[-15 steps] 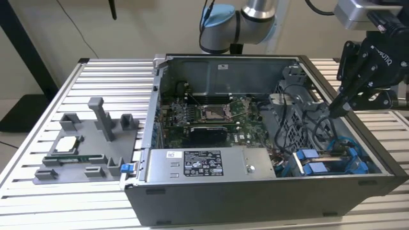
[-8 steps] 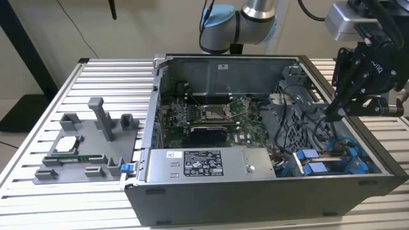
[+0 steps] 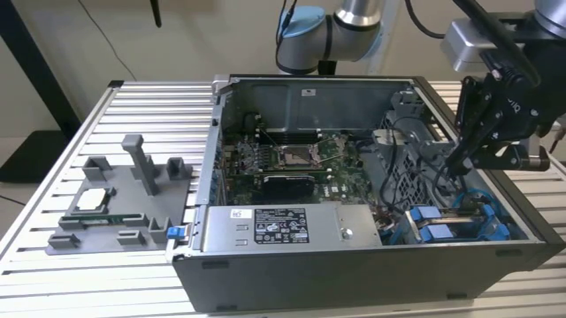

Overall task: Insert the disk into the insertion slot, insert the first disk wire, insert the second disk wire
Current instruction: 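Insert the second disk wire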

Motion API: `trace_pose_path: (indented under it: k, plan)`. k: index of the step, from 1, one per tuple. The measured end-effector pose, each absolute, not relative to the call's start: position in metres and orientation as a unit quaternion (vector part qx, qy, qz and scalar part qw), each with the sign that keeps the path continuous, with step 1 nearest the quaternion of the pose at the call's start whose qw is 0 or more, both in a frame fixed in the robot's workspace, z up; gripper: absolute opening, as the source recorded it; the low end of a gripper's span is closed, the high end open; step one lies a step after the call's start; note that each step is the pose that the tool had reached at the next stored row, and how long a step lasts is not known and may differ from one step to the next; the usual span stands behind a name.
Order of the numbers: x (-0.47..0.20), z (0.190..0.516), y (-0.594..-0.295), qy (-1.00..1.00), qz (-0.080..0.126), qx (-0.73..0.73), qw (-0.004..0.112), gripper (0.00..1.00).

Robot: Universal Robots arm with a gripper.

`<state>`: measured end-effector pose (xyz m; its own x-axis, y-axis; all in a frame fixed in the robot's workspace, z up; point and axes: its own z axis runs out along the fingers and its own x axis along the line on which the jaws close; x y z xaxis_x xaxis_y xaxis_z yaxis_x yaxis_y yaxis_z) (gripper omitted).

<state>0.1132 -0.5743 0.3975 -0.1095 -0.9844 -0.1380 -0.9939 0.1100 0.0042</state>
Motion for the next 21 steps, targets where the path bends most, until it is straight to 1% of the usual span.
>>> trace_pose_path:
  k: [11,21]
  plan:
    - [0.113,0.383,-0.574,0.743,0.036,-0.666,0.051,0.0]
    - [0.113,0.382,-0.574,0.743,0.036,-0.666,0.051,0.0]
